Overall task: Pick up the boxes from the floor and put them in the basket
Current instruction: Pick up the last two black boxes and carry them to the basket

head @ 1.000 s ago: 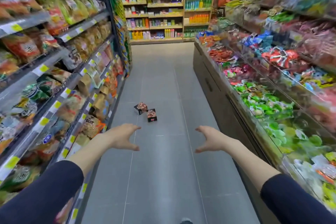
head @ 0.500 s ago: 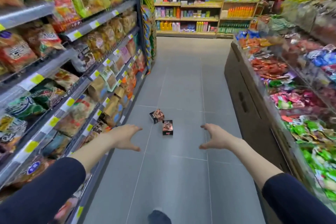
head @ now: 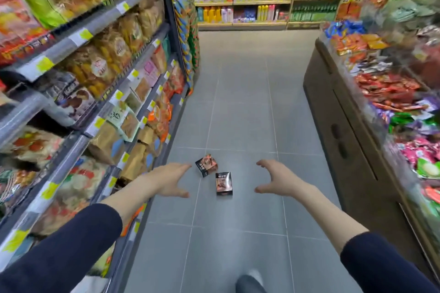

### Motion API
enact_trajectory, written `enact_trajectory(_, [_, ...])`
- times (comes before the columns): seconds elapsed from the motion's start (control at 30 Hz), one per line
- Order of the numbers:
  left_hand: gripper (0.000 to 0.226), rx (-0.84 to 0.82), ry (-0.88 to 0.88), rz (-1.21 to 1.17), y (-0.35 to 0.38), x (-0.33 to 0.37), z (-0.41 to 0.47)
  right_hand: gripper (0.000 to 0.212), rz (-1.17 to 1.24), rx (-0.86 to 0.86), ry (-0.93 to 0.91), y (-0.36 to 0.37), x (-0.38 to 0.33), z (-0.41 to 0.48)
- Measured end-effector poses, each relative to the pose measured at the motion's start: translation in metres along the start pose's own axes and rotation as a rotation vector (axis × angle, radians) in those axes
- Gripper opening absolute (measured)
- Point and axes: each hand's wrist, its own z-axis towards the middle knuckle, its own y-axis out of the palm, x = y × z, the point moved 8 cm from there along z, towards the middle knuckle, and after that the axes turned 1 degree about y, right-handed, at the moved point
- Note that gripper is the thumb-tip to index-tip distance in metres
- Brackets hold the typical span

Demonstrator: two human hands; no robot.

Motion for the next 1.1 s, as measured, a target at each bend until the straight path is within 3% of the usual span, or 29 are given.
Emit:
enact_trajectory(0.27, [0.091, -0.118, -0.019, -0.038, 0.005, -0.034, 0.154, 0.083, -0.100, -0.126, -0.062, -0.007, 0.030, 0.157])
enact_trajectory(0.47, [0.088, -0.155, 0.002, -0.085, 0.041, -0.062, 0.269, 0.083, -0.144, -0.217, -0.083, 0.032, 0.057, 0.271])
enact_trajectory(0.73, [0.092, -0.265, -0.003, -0.106, 0.199, -0.110, 0.420, 0.078, -0.119, -0.215, -0.060, 0.158, 0.139, 0.409])
enact_trajectory(1.1, [0.091, -0.145, 0.150, -0.064, 0.421, -0.123, 0.638, 0.077, -0.210, -0.250, -0.095, 0.371, 0.268, 0.581])
